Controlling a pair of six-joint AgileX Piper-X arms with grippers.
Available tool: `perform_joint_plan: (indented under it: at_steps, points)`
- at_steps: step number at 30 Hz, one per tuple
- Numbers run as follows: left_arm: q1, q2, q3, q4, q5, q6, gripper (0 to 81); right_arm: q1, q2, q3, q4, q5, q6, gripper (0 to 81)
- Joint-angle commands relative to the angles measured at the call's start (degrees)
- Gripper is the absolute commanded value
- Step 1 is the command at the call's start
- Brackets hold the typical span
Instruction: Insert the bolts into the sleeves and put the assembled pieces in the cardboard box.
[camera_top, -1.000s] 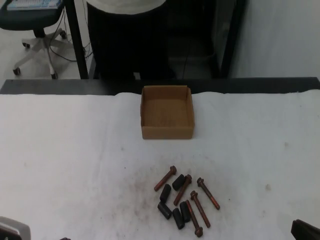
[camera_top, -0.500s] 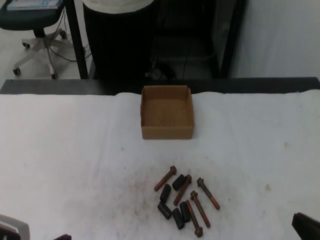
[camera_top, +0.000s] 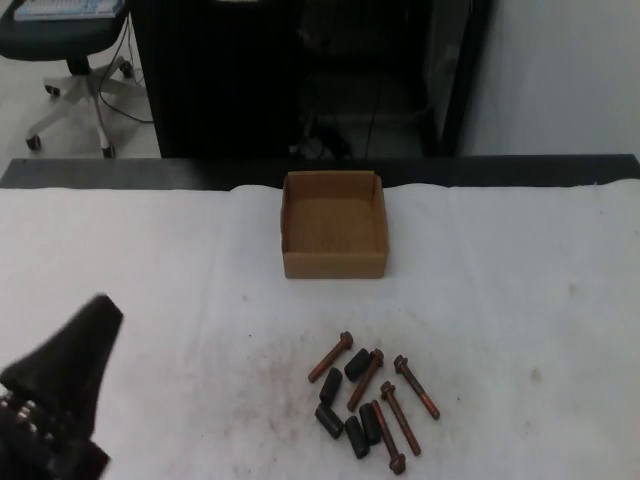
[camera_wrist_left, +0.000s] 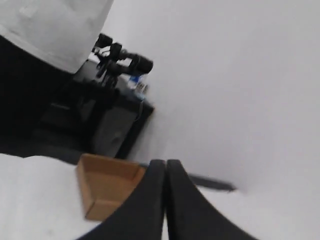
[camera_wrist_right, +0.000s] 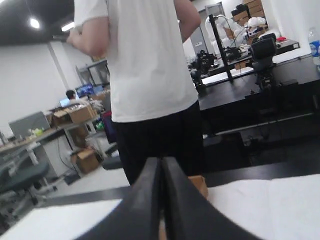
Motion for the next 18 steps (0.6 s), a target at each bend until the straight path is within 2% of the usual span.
perform_joint_plan:
  at_steps: [1, 4, 6, 9, 11, 12, 15, 18]
  points:
    - [-0.08, -0.64, -0.63, -9.00, 0.79, -13.46, 0.3, -0.11, 0.00, -0.58, -4.49, 0.10, 11.41, 0.8]
    - [-0.08, -0.64, -0.63, -13.53, 0.79, -21.61, 0.3, -0.11, 0.31, -0.58, -8.14, 2.73, 13.88, 0.8]
    - [-0.08, -0.74, -0.63, -14.71, 0.79, -22.17, 0.3, -0.11, 1.13, -0.58, -10.23, 4.32, 13.99, 0.8]
    - [-0.08, -0.03, -0.63, -11.27, 1.73, -21.32, 0.3, -0.11, 4.59, -2.55, -7.37, 0.11, 12.39, 0.8]
    - [-0.08, 1.86, -2.56, -4.38, 6.52, -14.36, 0.3, -0.11, 8.81, -6.49, -2.60, -7.30, 2.83, 0.8]
    - [-0.08, 3.01, -4.20, -1.08, 8.35, -10.44, 0.3, 0.05, 11.75, -8.94, -0.56, -8.30, -0.03, 0.8]
    - [-0.08, 9.71, -12.03, 12.11, 9.17, 4.51, 0.3, 0.47, 22.10, -17.55, 8.50, -0.97, -4.24, 0.8]
    - [-0.08, 19.91, -21.76, 27.05, 1.73, 16.06, 0.3, 0.47, 34.90, -28.09, 21.23, 2.57, -16.68, 0.8]
